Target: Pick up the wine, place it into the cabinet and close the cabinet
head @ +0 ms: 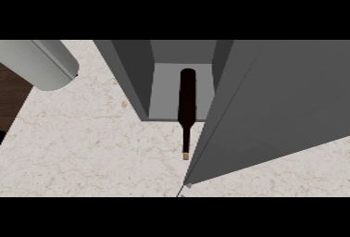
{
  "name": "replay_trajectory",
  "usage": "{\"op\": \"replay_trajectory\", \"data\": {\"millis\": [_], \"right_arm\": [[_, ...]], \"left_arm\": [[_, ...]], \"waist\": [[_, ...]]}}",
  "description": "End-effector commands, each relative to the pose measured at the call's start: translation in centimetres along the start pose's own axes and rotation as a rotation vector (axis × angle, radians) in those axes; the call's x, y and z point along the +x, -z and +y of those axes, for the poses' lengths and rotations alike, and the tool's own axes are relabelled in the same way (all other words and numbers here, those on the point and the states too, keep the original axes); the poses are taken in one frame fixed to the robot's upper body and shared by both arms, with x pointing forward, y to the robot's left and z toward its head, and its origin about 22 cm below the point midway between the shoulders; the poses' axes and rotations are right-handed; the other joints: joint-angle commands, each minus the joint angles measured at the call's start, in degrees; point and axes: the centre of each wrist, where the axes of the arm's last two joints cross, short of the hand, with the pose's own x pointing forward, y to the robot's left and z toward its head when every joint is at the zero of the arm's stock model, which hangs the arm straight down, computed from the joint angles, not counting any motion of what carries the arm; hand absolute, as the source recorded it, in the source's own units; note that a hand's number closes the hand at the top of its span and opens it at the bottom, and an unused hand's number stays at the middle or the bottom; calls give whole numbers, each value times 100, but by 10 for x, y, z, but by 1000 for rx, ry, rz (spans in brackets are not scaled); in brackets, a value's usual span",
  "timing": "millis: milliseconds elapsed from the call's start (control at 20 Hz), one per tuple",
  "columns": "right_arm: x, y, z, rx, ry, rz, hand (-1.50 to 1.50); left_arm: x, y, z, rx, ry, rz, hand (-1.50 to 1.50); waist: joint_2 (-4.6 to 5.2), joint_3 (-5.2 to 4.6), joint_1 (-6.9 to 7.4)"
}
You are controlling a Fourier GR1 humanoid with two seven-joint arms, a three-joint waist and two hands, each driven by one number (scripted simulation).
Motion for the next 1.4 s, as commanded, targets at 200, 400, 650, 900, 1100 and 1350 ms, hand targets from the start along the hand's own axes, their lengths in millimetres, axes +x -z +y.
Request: {"op": "replay_trajectory", "data": {"millis": [200, 400, 650, 900, 1100, 1350], "right_arm": [[7, 35, 37, 60, -40, -121, 150], [13, 49, 34, 77, -47, -101, 150], [25, 82, 25, 73, -8, -85, 150], [49, 127, 24, 40, -7, -128, 150], [61, 173, 20, -8, -57, -139, 150], [46, 207, 6, -62, -203, -162, 150]], "left_arm": [[-3, 13, -5, -21, -57, -1, -150], [8, 22, 10, -32, -70, -2, -150], [6, 27, -11, -47, -83, 15, -150], [-14, 27, -3, -24, -87, 27, -150], [-17, 31, -20, 3, -81, 9, -150], [-17, 28, -8, 16, -75, 9, -150]], "waist": [[37, 2, 59], [49, 2, 116], [86, 3, 220], [79, 2, 160], [88, 10, 139], [71, 15, 48]]}}
